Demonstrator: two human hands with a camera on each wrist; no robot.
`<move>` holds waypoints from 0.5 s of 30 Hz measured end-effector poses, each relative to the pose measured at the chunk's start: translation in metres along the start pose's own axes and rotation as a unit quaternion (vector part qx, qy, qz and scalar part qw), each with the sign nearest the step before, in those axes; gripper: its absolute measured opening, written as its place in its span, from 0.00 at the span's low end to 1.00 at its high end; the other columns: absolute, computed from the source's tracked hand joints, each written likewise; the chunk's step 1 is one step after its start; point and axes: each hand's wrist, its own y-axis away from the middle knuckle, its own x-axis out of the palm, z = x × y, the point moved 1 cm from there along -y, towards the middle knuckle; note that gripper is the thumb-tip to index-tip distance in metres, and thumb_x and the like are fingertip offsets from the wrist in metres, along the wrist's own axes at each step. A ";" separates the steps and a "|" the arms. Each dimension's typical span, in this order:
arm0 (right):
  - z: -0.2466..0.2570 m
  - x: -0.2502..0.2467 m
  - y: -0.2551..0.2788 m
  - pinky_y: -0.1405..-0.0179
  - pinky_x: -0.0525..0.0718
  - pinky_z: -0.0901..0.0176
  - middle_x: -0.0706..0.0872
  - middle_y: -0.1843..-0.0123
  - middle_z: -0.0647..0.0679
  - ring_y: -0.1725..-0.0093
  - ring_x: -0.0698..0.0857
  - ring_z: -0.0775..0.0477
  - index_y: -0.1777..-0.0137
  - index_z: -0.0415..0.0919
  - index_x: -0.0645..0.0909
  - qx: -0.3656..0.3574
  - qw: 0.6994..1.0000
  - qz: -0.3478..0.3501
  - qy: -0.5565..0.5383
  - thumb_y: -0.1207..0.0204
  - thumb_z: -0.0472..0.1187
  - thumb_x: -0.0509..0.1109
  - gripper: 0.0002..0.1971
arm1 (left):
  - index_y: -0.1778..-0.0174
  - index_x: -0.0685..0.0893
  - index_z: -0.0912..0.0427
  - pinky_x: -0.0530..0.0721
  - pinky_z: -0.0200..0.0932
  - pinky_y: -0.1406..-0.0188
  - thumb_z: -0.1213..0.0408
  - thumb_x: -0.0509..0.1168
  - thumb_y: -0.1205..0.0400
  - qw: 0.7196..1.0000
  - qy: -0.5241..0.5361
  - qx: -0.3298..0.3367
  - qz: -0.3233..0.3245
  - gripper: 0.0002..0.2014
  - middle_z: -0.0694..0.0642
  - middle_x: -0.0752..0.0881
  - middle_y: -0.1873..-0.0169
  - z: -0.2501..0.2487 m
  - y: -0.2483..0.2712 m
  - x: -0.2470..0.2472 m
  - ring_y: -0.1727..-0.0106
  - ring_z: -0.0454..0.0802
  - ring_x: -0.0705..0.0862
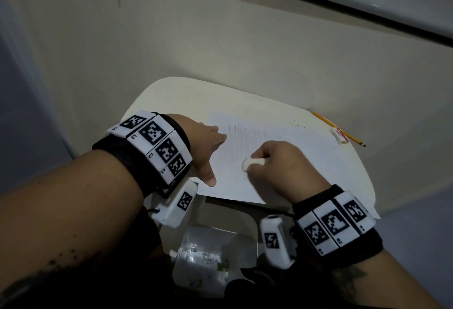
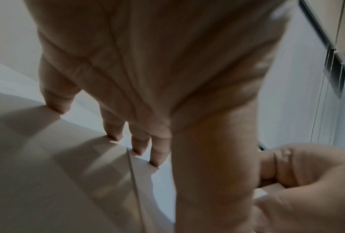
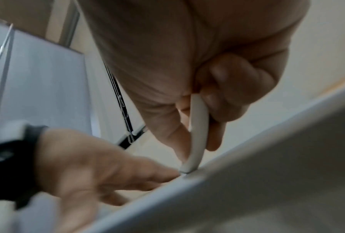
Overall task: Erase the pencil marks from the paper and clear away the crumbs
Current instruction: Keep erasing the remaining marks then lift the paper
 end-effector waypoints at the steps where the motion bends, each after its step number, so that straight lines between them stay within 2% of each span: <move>1: -0.006 -0.005 -0.004 0.54 0.74 0.62 0.87 0.51 0.53 0.49 0.83 0.51 0.51 0.46 0.85 0.012 1.000 -0.020 0.011 0.25 0.47 0.75 0.07 | 0.20 0.61 0.57 0.70 0.64 0.25 0.37 0.75 0.30 1.000 -0.001 -0.003 0.002 0.49 0.55 0.59 0.17 0.000 -0.001 0.000 0.18 0.61 0.64; 3: -0.009 -0.009 -0.005 0.52 0.73 0.62 0.87 0.48 0.51 0.46 0.83 0.50 0.49 0.46 0.85 0.013 0.999 -0.039 0.011 0.25 0.47 0.75 0.08 | 0.34 0.69 0.56 0.77 0.62 0.34 0.35 0.77 0.34 1.000 -0.015 0.001 0.002 0.42 0.55 0.72 0.32 0.000 -0.007 -0.001 0.31 0.62 0.76; 4: -0.004 -0.007 -0.003 0.52 0.73 0.63 0.87 0.48 0.52 0.47 0.83 0.51 0.49 0.47 0.85 -0.002 0.999 -0.032 -0.002 0.25 0.47 0.75 0.08 | 0.40 0.70 0.56 0.79 0.61 0.38 0.35 0.78 0.37 1.000 -0.022 0.004 0.002 0.40 0.52 0.73 0.40 0.000 -0.009 -0.002 0.37 0.60 0.78; 5: 0.002 -0.002 -0.001 0.53 0.74 0.62 0.87 0.49 0.52 0.48 0.84 0.52 0.51 0.48 0.85 -0.021 1.000 -0.012 -0.020 0.26 0.48 0.76 0.08 | 0.41 0.70 0.55 0.80 0.61 0.40 0.34 0.78 0.38 1.000 -0.026 0.004 0.006 0.40 0.51 0.72 0.42 -0.001 -0.010 -0.003 0.39 0.59 0.79; 8: 0.013 0.011 0.007 0.56 0.78 0.61 0.87 0.52 0.54 0.52 0.85 0.53 0.54 0.49 0.85 -0.040 0.997 0.047 -0.042 0.27 0.50 0.77 0.08 | 0.34 0.70 0.55 0.79 0.61 0.38 0.35 0.78 0.37 0.999 -0.030 0.000 0.013 0.44 0.51 0.71 0.35 -0.002 -0.010 -0.004 0.34 0.59 0.77; 10: 0.003 0.005 0.001 0.55 0.76 0.61 0.87 0.53 0.53 0.51 0.85 0.52 0.53 0.48 0.85 -0.012 1.000 0.013 -0.021 0.26 0.49 0.76 0.07 | 0.36 0.70 0.56 0.79 0.61 0.38 0.36 0.78 0.36 1.000 -0.024 0.001 0.011 0.41 0.52 0.72 0.35 -0.002 -0.010 -0.004 0.35 0.59 0.77; 12: -0.009 -0.006 -0.006 0.53 0.73 0.62 0.86 0.51 0.52 0.47 0.84 0.50 0.50 0.46 0.85 0.017 0.999 -0.029 0.006 0.25 0.48 0.75 0.08 | 0.35 0.69 0.56 0.79 0.62 0.37 0.36 0.78 0.36 1.000 -0.022 0.000 0.017 0.42 0.51 0.70 0.37 -0.002 -0.011 -0.003 0.34 0.60 0.77; 15: -0.004 -0.010 -0.002 0.54 0.73 0.63 0.85 0.52 0.54 0.48 0.83 0.53 0.49 0.45 0.85 -0.009 1.000 -0.023 -0.010 0.25 0.48 0.76 0.09 | 0.35 0.69 0.56 0.79 0.61 0.39 0.35 0.79 0.39 1.000 -0.026 0.004 0.015 0.44 0.50 0.69 0.44 -0.002 -0.013 -0.005 0.37 0.60 0.78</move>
